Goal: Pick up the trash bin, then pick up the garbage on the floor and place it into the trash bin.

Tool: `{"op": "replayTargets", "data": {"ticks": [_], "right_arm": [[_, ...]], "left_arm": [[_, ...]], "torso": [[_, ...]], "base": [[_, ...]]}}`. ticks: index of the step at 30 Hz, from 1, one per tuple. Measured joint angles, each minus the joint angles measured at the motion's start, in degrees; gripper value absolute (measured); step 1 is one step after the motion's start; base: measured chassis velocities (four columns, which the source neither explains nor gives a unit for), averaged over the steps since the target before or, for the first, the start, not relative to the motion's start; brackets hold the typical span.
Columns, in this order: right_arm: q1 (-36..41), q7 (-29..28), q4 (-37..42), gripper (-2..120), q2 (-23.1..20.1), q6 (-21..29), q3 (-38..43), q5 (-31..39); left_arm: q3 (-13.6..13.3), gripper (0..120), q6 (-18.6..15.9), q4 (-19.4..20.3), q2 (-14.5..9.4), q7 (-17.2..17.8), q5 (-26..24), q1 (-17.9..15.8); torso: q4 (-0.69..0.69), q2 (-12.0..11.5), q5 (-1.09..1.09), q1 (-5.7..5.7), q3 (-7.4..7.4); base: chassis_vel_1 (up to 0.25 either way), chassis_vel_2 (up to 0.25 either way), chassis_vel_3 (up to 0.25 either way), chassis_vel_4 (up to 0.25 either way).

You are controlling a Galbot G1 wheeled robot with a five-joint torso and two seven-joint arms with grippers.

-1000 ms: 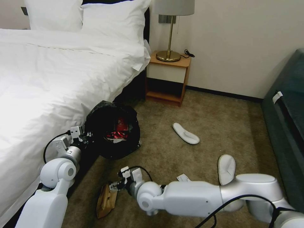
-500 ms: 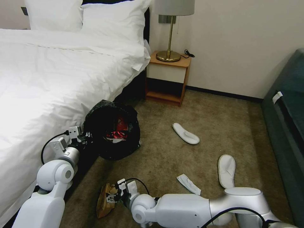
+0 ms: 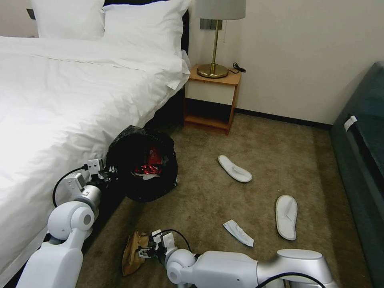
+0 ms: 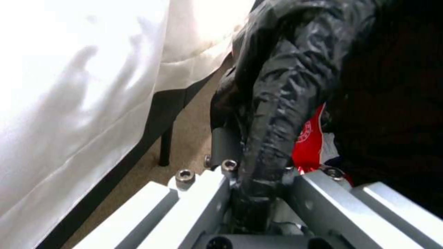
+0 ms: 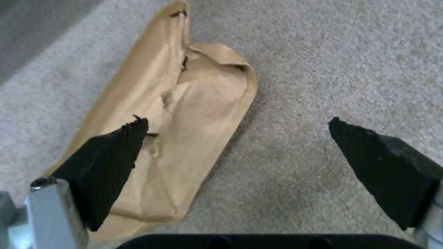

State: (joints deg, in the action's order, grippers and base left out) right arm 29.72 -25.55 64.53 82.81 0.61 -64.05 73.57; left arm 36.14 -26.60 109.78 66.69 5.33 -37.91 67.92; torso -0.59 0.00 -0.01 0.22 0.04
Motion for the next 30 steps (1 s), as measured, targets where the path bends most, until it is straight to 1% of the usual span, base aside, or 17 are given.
{"op": "replayTargets", "data": {"ticks": [2,3,5,7,12,19,30], "right_arm": [[0.1,1.5,-2.9,100,1.4,-0.2,0.5,-0.5],[0.1,1.5,-2.9,100,1.4,-0.2,0.5,-0.5],[0.1,2.9,-5.5,100,3.1,-0.2,0.9,-0.9],[-0.1,3.2,-6.3,100,3.9,-0.2,1.0,-0.9],[-0.8,3.3,-6.7,100,5.0,-0.1,1.1,-0.9],[-1.2,2.7,-6.3,100,6.3,0.0,0.9,-0.3],[0.8,3.3,-7.9,100,7.4,-0.6,0.4,-1.5]], "left_arm": [[0.0,0,0.0,0.0,0.2,0.0,0.1,0.3],[0.0,0,0.0,0.0,0.2,0.0,0.1,0.3],[-0.2,0,0.1,0.1,0.3,-0.1,0.4,0.4],[-0.3,0,0.1,0.1,0.3,-0.2,0.6,0.4],[-0.4,0,0.2,-0.1,0.3,-0.3,1.0,0.2],[-1.0,0,0.6,0.2,1.0,-0.4,2.5,0.3],[-0.4,0,0.7,1.2,0.9,-0.4,2.7,1.0]], "torso": [[0.0,0.0,0.0,0.0,0.0],[0.0,0.0,0.0,0.0,0.0],[0.0,0.0,0.0,0.0,0.0],[0.0,0.0,0.0,0.0,0.0],[0.01,0.0,0.0,0.0,0.0],[0.0,0.0,0.0,0.0,0.0],[0.0,0.0,0.0,0.0,0.0]], "base": [[0.0,0.0,0.0,0.0],[0.0,0.0,0.0,0.0],[0.0,0.0,0.0,0.0],[0.0,0.0,0.0,0.0],[0.0,0.0,0.0,0.0],[0.0,0.0,0.0,0.0],[0.0,0.0,0.0,0.0]]}}
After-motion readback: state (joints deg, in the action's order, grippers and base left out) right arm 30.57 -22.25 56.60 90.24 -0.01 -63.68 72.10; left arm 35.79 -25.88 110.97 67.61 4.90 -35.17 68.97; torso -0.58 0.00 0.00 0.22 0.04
